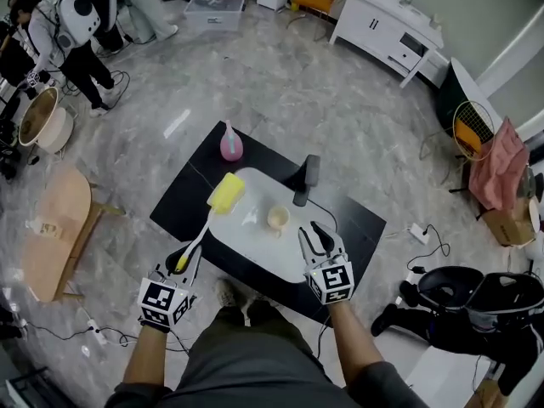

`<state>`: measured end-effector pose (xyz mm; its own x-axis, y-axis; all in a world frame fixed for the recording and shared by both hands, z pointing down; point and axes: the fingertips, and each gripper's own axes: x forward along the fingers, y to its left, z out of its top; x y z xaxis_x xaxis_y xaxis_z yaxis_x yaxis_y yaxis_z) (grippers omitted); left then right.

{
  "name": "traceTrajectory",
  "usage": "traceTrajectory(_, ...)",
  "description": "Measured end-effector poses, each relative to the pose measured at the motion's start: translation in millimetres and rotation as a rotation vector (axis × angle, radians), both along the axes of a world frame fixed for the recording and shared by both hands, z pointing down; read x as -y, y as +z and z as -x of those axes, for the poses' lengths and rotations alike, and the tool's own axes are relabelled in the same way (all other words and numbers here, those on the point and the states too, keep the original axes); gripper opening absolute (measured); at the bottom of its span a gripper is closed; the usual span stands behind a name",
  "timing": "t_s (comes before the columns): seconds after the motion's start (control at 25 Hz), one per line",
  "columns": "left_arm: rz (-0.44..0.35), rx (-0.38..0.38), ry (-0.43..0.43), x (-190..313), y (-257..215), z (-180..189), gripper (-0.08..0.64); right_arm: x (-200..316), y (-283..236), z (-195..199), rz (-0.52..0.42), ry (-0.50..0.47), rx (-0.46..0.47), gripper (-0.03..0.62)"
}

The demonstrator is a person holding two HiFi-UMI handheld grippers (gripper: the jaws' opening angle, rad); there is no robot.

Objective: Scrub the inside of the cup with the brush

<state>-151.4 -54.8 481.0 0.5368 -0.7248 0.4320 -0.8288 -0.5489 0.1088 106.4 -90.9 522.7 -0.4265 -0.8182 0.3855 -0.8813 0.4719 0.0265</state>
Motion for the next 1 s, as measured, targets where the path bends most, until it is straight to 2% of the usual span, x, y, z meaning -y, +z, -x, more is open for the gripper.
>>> traceTrajectory(0.6,0.11,0.047,0.04,31.0,85.6,-21.9,0.031,20.9,157.2,-4.1,0.223,-0.018,-0.078,0.104)
traceTrajectory(1.0,0.168,0.078,0.069,43.1,129.0,-32.4,0.031,25.7,242.4,2.7,0.38,-0.035,-0.111,0.104)
